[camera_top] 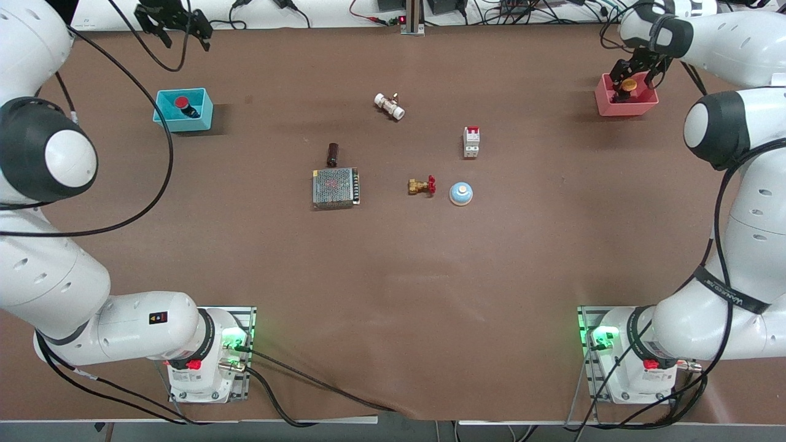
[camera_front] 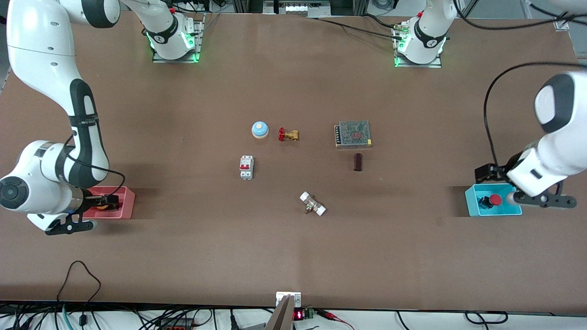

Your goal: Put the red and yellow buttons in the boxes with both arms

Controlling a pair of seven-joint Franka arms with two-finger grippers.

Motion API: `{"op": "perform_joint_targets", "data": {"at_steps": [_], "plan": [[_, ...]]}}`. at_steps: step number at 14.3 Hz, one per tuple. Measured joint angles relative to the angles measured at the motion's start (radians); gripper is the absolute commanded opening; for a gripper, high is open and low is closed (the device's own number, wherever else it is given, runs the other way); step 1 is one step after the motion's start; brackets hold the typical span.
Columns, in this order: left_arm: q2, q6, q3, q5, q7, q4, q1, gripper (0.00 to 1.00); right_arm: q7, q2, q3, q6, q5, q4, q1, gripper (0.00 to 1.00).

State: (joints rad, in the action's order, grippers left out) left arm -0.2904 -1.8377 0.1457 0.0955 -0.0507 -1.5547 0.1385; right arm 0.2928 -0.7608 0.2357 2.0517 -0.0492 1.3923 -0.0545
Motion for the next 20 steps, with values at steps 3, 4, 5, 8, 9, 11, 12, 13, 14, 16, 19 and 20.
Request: {"op": "perform_joint_targets", "data": {"at_steps": [3, 4, 5, 8, 9, 11, 12, 13, 14, 16, 19, 20], "plan": [[0.101, 0.058, 0.001, 0.000, 0.000, -0.010, 0.000, 1.00, 0.000, 0.093, -0.002, -0.111, -0.016, -0.009, -0.003, 1.00], [0.129, 0.067, 0.001, 0.000, 0.000, -0.017, 0.000, 1.00, 0.000, 0.128, -0.002, -0.142, -0.034, -0.010, -0.003, 1.00], [0.152, 0.075, 0.001, 0.000, 0.000, -0.022, 0.000, 1.00, 0.000, 0.161, -0.003, -0.173, -0.048, -0.011, -0.005, 1.00], [0.205, 0.107, 0.002, 0.000, 0.000, -0.034, 0.000, 1.00, -0.038, 0.260, -0.009, -0.265, -0.067, -0.013, -0.028, 1.00], [0.220, 0.118, 0.002, 0.000, 0.000, -0.037, 0.001, 1.00, -0.071, 0.288, -0.011, -0.293, -0.068, -0.013, -0.045, 1.00], [0.249, 0.133, 0.002, -0.004, 0.000, -0.038, 0.005, 1.00, -0.109, 0.346, -0.012, -0.352, -0.068, -0.014, -0.077, 1.00], [0.261, 0.136, 0.002, -0.009, 0.000, -0.040, 0.006, 1.00, -0.113, 0.377, -0.012, -0.384, -0.068, -0.014, -0.084, 1.00], [0.270, 0.137, 0.002, -0.013, 0.000, -0.043, 0.006, 1.00, -0.113, 0.407, -0.012, -0.414, -0.068, -0.014, -0.085, 1.00], [0.274, 0.138, 0.002, -0.016, 0.000, -0.045, 0.006, 1.00, -0.113, 0.455, -0.007, -0.457, -0.067, -0.012, -0.080, 1.00], [0.274, 0.139, 0.002, -0.016, 0.000, -0.049, 0.007, 1.00, -0.113, 0.485, -0.001, -0.475, -0.064, -0.007, -0.077, 1.00], [0.274, 0.139, 0.002, -0.016, 0.000, -0.050, 0.007, 1.00, -0.116, 0.523, 0.001, -0.474, -0.015, 0.023, -0.077, 1.00], [0.274, 0.140, 0.002, -0.017, 0.000, -0.050, 0.007, 1.00, -0.120, 0.541, 0.001, -0.468, -0.004, 0.047, -0.077, 1.00]]}}
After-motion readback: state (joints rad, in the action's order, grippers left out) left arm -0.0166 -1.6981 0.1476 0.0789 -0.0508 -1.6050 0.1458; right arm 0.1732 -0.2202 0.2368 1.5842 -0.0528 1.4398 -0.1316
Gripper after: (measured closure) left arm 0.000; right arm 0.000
